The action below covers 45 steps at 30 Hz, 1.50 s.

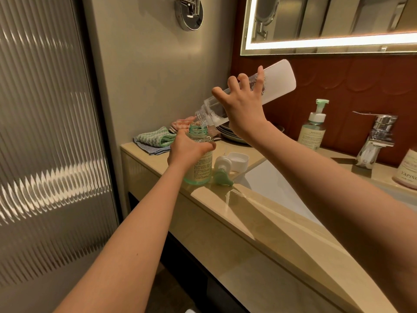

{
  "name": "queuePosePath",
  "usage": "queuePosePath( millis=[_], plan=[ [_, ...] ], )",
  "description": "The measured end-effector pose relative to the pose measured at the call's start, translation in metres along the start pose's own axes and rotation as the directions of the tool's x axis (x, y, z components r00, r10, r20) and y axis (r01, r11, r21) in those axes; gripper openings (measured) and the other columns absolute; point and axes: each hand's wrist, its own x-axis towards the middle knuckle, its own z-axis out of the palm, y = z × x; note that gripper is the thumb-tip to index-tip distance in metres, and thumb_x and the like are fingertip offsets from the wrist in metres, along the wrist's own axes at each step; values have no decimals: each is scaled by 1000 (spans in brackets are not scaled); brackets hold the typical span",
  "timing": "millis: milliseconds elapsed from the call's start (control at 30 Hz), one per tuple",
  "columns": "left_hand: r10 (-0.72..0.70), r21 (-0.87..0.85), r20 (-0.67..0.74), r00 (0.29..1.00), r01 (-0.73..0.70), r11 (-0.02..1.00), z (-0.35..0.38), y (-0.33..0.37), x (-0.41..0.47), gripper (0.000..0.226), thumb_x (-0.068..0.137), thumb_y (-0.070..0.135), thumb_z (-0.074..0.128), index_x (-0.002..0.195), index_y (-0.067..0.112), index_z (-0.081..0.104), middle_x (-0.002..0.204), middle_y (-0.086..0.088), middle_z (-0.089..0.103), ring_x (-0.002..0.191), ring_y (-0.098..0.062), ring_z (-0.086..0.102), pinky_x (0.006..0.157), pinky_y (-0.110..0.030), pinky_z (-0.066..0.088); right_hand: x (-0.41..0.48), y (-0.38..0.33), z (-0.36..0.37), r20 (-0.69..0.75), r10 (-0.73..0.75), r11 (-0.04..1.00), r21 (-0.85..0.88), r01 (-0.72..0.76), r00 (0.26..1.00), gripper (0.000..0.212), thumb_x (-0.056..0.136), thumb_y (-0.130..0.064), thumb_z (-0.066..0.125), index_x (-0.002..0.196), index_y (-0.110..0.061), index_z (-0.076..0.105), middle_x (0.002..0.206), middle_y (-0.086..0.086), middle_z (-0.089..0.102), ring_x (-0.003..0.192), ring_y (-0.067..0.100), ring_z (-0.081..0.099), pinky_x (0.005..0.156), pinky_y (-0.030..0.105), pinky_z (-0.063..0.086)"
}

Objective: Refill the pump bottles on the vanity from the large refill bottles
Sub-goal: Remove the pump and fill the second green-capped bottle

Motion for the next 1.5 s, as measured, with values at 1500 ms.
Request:
queuePosePath(
  millis=[1500],
  plan=[
    [13,-21,37,999,-13,1000,-6,5,-10,57,63,39,79,106,24,44,100,4,56,100,-21,57,92,-44,47,-21,54,77,510,527,202,702,-683,680,63,74,-9,67,127,-11,32,123,12,46,104,22,44,81,32,41]
  ],
)
